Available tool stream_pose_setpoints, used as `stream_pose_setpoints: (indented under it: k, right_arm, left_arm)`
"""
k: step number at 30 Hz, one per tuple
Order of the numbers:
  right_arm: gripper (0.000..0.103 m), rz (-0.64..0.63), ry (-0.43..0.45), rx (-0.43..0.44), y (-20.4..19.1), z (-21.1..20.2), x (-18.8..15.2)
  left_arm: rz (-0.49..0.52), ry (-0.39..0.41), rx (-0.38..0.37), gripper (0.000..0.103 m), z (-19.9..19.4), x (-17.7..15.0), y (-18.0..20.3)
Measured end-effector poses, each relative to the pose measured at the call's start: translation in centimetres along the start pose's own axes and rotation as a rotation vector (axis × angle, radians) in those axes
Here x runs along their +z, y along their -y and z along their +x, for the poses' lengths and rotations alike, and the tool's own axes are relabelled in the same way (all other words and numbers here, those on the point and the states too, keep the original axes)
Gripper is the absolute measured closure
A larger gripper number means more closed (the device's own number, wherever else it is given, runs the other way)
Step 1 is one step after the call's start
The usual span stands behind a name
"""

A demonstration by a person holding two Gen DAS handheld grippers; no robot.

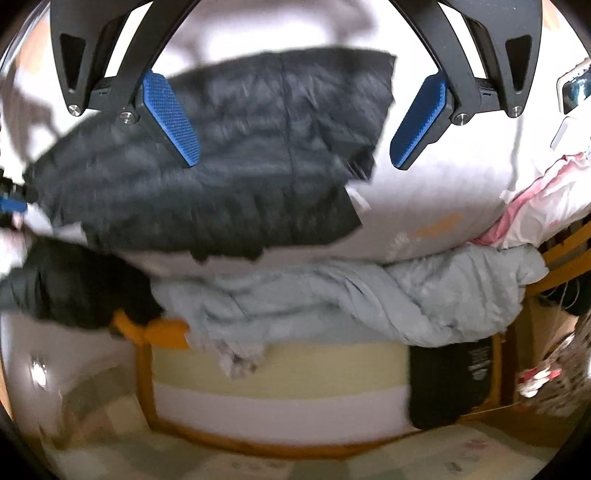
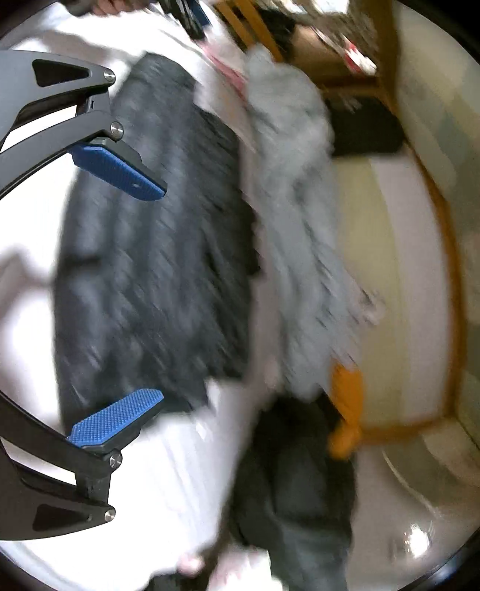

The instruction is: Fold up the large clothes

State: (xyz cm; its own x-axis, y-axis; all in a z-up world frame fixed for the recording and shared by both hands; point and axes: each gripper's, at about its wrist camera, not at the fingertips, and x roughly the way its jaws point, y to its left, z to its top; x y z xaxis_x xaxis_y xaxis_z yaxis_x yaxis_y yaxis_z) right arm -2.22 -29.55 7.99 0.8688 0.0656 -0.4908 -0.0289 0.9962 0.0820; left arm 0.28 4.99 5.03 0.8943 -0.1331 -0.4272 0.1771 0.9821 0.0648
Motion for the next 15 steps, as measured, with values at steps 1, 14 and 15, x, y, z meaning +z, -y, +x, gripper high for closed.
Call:
stream_pose_setpoints:
  k: [1,14,15]
  right_arm:
    - [0.000,-0.017,-0.020,0.021,-0.5,0.2,-0.4]
    - [0.000,-0.311,-0.125,-0.061,-5.7,1.4,-4.6]
    - [0.000,-0.332,-0.147,-0.074,-5.7,1.8,-4.9]
  left_arm:
    - [0.028,-0.027,-0.008,0.001,0.2,-0.5,0.7]
    - [0.215,-0.232,0.000,0.001,3.2,-5.2,5.6]
    - [0.225,-0.244,0.016,0.001,3.6,-5.6,5.7]
